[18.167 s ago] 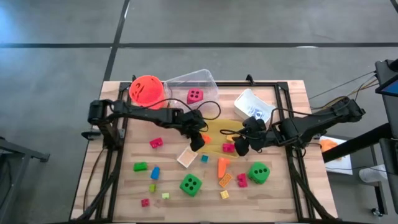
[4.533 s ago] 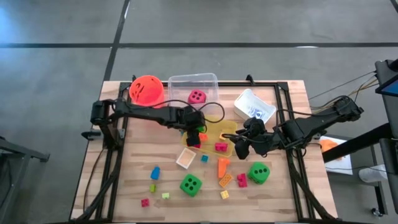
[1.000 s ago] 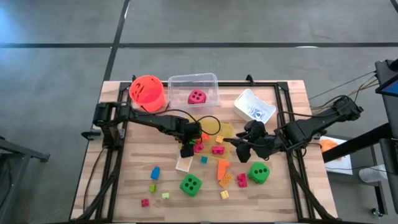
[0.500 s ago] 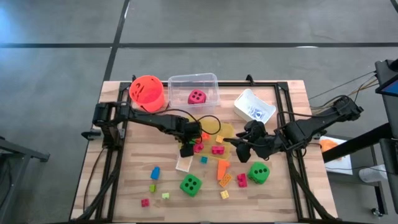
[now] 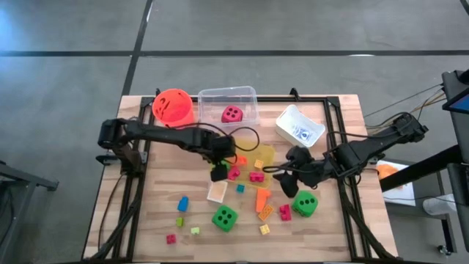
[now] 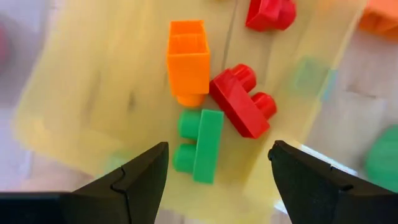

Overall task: Pick & Place Toys
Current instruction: Put the green dice into the transparent bin

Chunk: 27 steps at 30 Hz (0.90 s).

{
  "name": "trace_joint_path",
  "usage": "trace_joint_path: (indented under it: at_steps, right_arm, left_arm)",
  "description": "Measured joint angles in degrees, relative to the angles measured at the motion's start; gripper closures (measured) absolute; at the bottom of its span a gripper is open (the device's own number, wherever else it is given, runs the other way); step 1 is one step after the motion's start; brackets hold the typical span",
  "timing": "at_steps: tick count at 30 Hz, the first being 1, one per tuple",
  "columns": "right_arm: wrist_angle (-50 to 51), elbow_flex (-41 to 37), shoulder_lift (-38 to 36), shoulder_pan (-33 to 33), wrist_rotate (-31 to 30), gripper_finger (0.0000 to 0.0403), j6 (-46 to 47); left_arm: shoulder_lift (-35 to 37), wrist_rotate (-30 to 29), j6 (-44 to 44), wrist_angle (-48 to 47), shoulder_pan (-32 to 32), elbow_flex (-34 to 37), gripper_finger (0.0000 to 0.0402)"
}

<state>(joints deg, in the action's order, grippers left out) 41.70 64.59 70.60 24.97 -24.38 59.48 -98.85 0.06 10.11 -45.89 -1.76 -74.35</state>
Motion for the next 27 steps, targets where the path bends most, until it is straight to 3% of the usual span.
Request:
trace_joint_path:
  at_steps: [9, 14, 20, 27]
  right_arm:
    - [-0.11, 0.64, -0.09, 0.00, 3.71, 0.0181, -3.84]
    - [0.07, 0.44, -0.08, -0.11, 4.23, 0.0181, 0.47]
    - [0.19, -0.01, 0.02, -0.11, 9.28, 0.0179, 1.33]
    - [-0.31, -1.26, 0.12, -0.13, 11.08, 0.0103, 2.48]
  left_arm:
    - [12.25, 0.00, 5.05, -2.02, 1.28, 0.70, 0.0125]
    - [17.77, -0.03, 8.93, -1.95, 2.06, 2.82, 0.0125]
    - [21.50, -0.03, 13.96, -1.88, 3.02, 6.87, 0.0125]
    - [21.93, -0.03, 17.50, -1.90, 4.20, 11.06, 0.0125]
